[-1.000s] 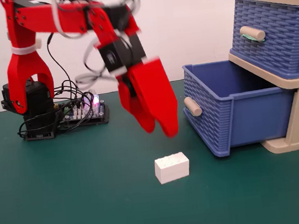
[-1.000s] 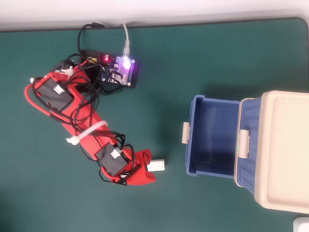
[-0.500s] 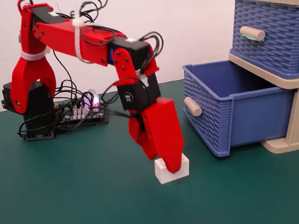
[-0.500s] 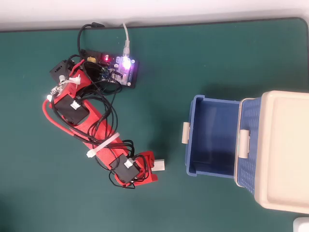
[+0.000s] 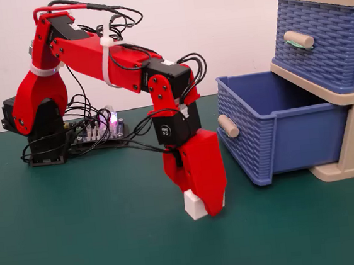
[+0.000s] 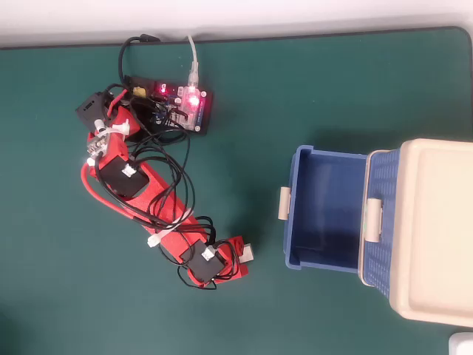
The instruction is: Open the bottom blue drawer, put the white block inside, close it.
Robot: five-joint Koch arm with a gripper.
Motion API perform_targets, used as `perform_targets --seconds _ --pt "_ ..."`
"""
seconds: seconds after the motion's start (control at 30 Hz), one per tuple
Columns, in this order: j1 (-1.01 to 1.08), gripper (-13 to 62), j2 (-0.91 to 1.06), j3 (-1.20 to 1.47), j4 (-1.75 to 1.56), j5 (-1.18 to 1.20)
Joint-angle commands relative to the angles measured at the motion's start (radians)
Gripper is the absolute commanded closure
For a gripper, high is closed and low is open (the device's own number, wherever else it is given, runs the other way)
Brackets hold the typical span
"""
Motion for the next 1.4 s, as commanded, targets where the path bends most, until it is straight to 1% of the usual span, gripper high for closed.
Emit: perform_targets --seconds 0.0,0.3,0.43,0.53,0.63,0.7,0.77,0.93,1.07,1.23,1.37 --pt "-0.002 57.8 0.011 -0.029 0.048 0.026" --pt "0.000 57.6 0.034 -0.109 0.207 0.020" --pt "0.000 57.6 0.175 -0.229 0.374 -0.003" --pt "-0.002 57.6 0.293 -0.357 0.503 -0.103" --pt "-0.015 57.5 0.344 -0.520 0.551 -0.301" --pt "-0.034 57.5 0.342 -0.649 0.555 -0.479" --pt "-0.078 57.5 0.339 -0.730 0.554 -0.566" --pt "-0.296 57.5 0.265 -0.816 0.480 -0.647" --pt "-0.341 57.4 0.176 -0.828 0.379 -0.759" --pt "-0.396 57.4 0.094 -0.828 0.351 -0.871" --pt "-0.422 57.2 0.038 -0.828 0.351 -0.894"
